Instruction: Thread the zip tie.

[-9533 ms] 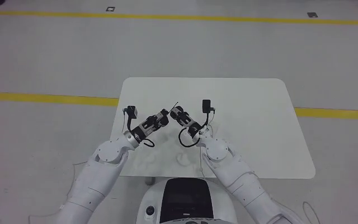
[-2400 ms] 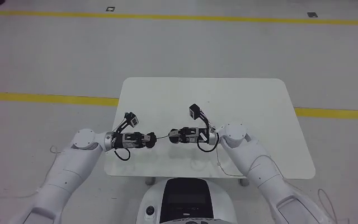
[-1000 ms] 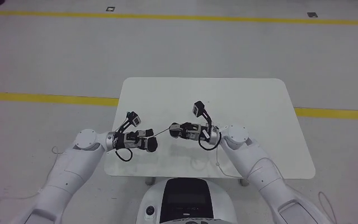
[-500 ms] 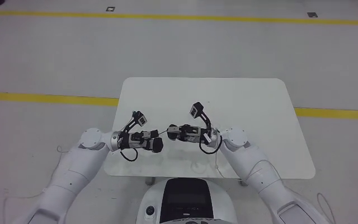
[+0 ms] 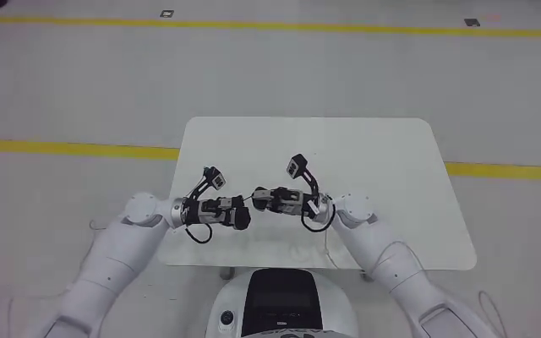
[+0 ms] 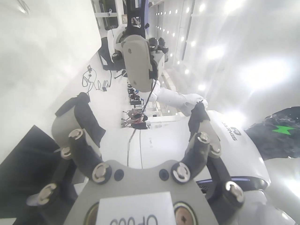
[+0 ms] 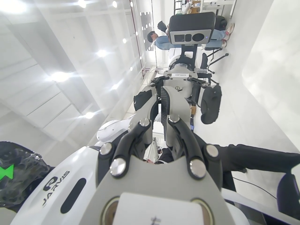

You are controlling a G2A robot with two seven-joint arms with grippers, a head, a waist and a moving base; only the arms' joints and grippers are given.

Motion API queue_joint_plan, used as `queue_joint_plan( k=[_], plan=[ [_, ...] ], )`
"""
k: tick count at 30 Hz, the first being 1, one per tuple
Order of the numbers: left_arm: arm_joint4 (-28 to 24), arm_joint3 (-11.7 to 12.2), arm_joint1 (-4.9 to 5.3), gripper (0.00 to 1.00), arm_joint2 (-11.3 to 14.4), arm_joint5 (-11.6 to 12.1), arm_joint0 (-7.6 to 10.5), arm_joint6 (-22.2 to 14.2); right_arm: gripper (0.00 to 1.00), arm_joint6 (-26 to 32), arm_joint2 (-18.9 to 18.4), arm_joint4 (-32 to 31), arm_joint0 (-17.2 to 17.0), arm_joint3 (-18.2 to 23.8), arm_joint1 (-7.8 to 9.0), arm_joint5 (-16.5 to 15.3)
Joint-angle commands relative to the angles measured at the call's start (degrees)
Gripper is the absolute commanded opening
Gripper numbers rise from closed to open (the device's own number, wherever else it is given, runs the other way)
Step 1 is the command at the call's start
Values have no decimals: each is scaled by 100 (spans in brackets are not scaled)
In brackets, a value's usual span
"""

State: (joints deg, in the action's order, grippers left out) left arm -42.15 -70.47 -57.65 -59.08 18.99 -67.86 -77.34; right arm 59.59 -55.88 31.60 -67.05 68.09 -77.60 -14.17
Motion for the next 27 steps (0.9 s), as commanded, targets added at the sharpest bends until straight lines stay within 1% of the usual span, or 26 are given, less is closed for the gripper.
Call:
queue_joint_plan(
  k=[1, 10, 14, 25, 26, 27],
  plan=[
    [4, -29, 8, 100, -9, 0, -16, 8, 0, -51, -18, -23, -41, 69, 11, -10],
    [-22, -71, 48, 100, -88, 33, -83, 17, 0, 59, -107, 60, -126, 193, 58, -44],
    [-32, -104, 51, 100, -71, 45, -102, 10, 0, 85, -112, 72, -151, 230, 70, -55],
    [-90, -77, 39, 100, -18, 49, -65, -38, 0, 18, 16, -14, -126, 236, 64, -16],
    [-96, -78, 39, 97, -24, 49, -66, -41, 0, 7, 23, -23, -123, 232, 64, -12],
    [-102, -78, 38, 89, -31, 49, -70, -43, 0, -15, 33, -50, -116, 227, 64, -7]
  ],
)
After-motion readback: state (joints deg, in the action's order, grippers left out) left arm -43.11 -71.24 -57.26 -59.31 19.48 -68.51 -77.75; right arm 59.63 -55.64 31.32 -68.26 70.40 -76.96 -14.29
